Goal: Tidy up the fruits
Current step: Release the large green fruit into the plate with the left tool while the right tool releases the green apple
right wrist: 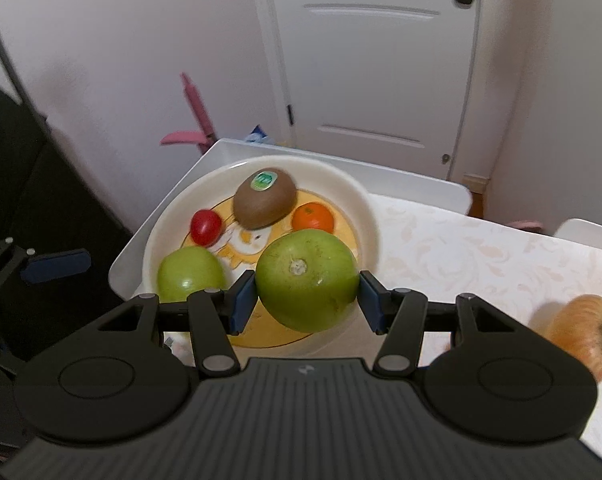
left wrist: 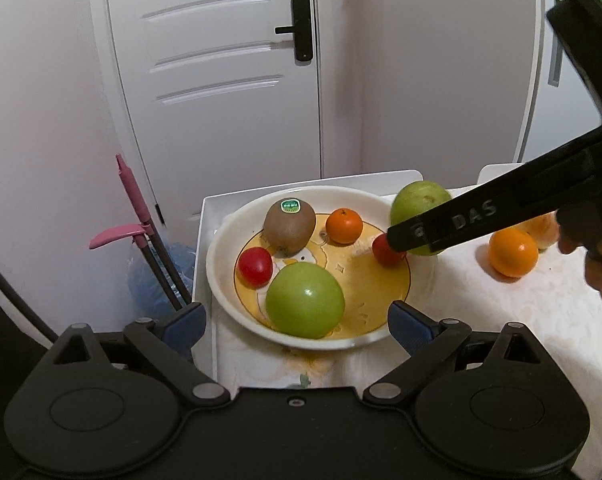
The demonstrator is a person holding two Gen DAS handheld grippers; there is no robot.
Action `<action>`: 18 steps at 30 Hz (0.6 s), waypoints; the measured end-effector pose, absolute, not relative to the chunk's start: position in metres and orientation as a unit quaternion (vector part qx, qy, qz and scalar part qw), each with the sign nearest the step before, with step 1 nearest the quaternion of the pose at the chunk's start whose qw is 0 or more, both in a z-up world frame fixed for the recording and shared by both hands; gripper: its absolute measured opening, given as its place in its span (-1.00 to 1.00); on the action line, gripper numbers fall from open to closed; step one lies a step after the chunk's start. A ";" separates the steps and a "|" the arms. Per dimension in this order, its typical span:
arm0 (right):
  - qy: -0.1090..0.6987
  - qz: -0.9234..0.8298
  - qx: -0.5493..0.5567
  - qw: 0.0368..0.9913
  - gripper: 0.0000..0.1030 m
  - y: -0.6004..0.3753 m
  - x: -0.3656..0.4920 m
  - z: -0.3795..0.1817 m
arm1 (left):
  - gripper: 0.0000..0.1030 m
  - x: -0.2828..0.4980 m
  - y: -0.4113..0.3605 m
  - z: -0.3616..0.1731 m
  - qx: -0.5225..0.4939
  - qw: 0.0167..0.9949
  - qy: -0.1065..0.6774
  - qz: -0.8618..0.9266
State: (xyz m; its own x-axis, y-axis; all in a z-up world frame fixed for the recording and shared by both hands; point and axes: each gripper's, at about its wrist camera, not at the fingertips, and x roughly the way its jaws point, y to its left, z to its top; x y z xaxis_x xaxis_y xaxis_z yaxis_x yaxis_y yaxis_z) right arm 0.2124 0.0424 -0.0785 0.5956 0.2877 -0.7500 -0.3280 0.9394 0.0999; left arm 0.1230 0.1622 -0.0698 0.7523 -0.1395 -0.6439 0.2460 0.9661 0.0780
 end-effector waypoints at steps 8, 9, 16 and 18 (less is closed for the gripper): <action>0.422 0.199 -0.043 0.884 0.35 0.059 0.208 -0.093 | 0.93 0.109 0.169 -0.076 0.075 0.932 0.342 -0.090; 0.418 0.198 -0.043 0.885 0.37 0.059 0.207 -0.093 | 0.93 0.108 0.170 -0.076 0.075 0.932 0.342 -0.090; 0.388 0.185 -0.029 0.903 1.00 0.052 0.194 -0.080 | 0.93 0.104 0.168 -0.076 0.084 0.932 0.340 -0.092; 0.387 0.177 -0.023 0.905 1.00 0.049 0.189 -0.076 | 0.93 0.102 0.168 -0.074 0.080 0.933 0.339 -0.094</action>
State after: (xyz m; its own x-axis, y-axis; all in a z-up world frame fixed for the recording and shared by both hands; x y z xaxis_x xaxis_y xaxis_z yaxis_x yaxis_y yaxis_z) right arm 0.1886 0.0489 -0.0759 0.6376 0.3024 -0.7085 -0.3383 0.9362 0.0951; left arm 0.1024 0.1678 -0.0738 0.7532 -0.1208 -0.6466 0.2296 0.9695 0.0863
